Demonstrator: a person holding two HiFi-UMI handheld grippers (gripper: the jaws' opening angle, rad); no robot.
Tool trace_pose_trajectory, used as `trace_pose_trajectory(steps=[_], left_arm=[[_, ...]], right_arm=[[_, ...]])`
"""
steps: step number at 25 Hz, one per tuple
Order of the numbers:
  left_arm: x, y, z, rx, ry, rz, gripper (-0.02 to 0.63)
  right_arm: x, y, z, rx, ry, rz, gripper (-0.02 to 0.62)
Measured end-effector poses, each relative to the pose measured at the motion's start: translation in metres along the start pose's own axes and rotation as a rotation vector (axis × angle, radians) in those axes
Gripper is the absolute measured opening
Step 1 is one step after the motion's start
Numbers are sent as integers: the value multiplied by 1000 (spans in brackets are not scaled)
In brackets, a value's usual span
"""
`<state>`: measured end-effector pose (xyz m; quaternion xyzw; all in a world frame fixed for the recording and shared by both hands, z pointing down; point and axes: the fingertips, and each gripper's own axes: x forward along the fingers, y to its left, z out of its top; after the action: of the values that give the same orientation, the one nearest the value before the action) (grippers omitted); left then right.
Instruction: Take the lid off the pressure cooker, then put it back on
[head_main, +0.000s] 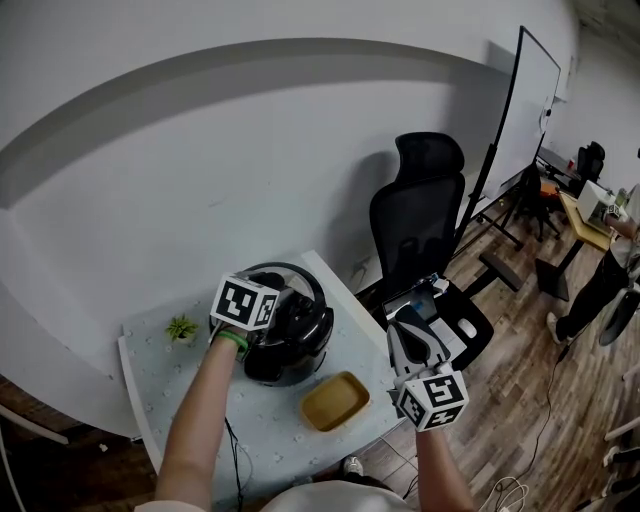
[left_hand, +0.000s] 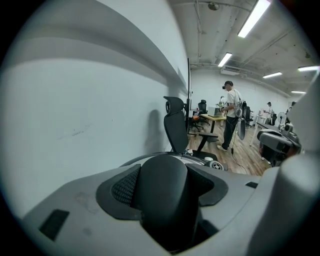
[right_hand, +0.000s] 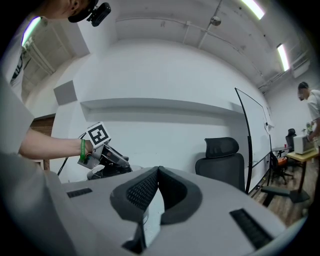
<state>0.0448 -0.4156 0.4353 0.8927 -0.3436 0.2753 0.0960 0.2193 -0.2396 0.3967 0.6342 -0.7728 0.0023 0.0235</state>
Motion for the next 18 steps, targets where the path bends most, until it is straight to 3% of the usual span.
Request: trace_pose_trajectory(steps=[18], left_arm=[[9,-1,-4,41,6,30,278]], right_arm=[[11,5,-10,16,20,39,0]])
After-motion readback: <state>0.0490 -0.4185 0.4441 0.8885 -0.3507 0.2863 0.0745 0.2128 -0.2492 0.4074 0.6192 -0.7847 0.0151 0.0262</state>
